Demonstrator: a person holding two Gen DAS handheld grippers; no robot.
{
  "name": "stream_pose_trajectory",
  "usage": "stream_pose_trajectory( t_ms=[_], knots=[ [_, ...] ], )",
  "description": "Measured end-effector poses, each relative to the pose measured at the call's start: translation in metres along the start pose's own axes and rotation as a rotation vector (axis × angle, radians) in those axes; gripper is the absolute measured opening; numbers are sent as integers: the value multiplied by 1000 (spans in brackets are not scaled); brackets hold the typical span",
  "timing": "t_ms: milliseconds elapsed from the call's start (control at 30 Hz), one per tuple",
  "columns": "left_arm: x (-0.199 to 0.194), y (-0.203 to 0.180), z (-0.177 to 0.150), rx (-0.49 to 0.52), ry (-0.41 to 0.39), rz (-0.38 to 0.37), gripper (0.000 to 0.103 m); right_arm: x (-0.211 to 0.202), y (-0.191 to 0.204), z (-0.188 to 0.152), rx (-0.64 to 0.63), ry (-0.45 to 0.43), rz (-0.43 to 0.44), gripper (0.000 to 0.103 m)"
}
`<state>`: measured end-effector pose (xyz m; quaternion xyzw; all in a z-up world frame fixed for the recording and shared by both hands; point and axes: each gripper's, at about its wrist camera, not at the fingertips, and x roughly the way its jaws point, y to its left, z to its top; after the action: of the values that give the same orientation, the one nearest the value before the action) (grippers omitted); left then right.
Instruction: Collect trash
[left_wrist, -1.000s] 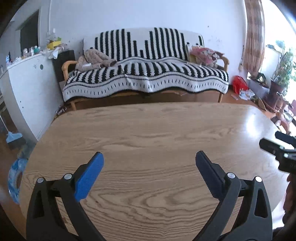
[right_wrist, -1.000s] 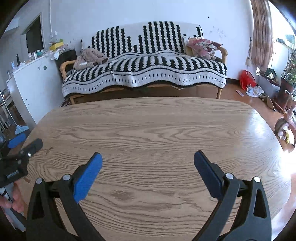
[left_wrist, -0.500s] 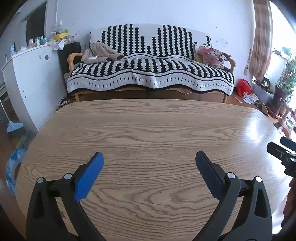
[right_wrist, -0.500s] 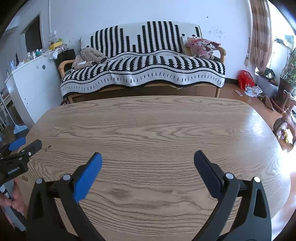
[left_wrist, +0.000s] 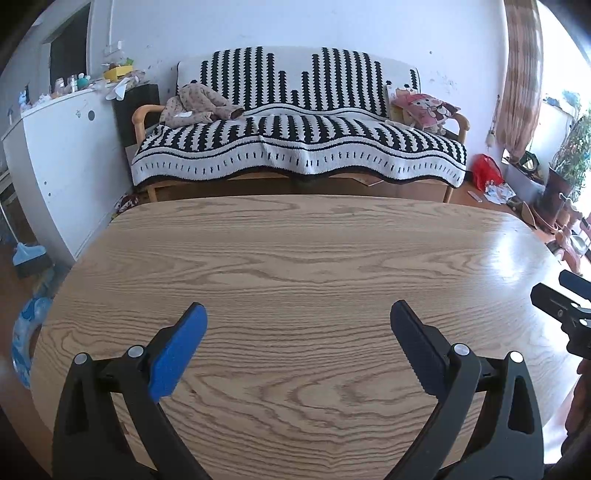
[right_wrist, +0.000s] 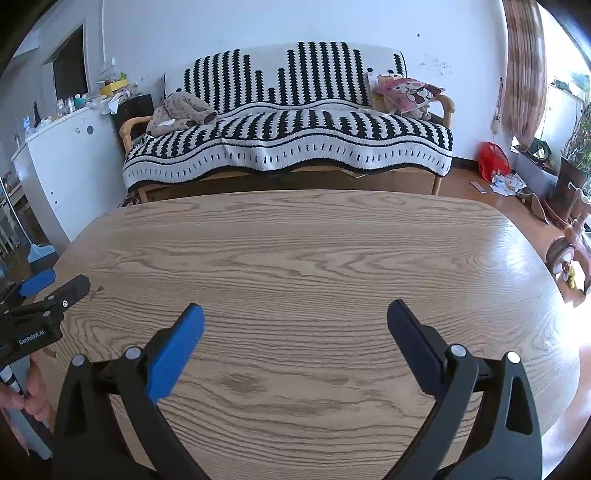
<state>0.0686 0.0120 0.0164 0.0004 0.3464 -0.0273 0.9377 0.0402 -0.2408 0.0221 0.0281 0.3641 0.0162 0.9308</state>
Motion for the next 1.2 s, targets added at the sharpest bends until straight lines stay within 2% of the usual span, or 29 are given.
stream_pose_trajectory(
  t_ms=[1200],
  knots=[
    [2,-2,-1,0,9,-4,96,-1,0,0,-4,2,1,96]
  ],
)
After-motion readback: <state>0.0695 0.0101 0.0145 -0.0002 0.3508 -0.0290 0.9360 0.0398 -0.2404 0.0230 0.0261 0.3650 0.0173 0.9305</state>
